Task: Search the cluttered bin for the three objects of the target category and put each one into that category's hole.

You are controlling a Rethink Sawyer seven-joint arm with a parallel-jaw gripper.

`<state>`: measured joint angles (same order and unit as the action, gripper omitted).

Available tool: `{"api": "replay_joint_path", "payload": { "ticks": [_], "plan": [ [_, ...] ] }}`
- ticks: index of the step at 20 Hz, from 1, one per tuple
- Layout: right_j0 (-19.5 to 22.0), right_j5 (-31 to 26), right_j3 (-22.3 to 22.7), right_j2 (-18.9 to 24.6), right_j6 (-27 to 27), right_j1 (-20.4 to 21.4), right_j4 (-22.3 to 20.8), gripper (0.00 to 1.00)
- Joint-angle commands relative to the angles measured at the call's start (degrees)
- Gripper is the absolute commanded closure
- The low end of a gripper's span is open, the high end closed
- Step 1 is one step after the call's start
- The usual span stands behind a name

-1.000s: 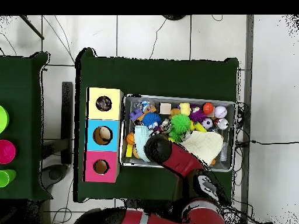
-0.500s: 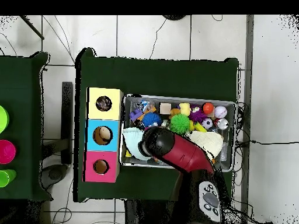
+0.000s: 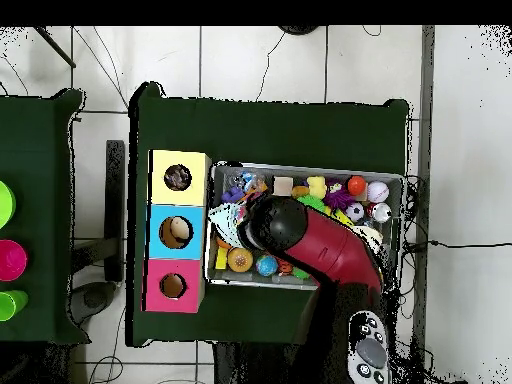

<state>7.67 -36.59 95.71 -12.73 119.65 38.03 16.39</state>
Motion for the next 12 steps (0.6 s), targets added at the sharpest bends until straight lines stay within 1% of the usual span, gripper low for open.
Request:
{"api": "replay_joint_path", "payload": {
  "ticks": [1, 6, 9, 12],
  "plan": [
    [-0.17, -1.15, -5.18, 1.26, 7.21, -0.27, -1.34, 1.0],
    [0.48, 1.67, -5.31, 2.09, 6.66, -2.27, -1.31, 1.0],
    [0.73, 4.2, -3.74, 3.17, 6.73, -3.45, -0.91, 1.0],
    [0.76, 5.25, -3.44, 3.15, 6.82, -4.54, -1.01, 1.0]
  ]
}}
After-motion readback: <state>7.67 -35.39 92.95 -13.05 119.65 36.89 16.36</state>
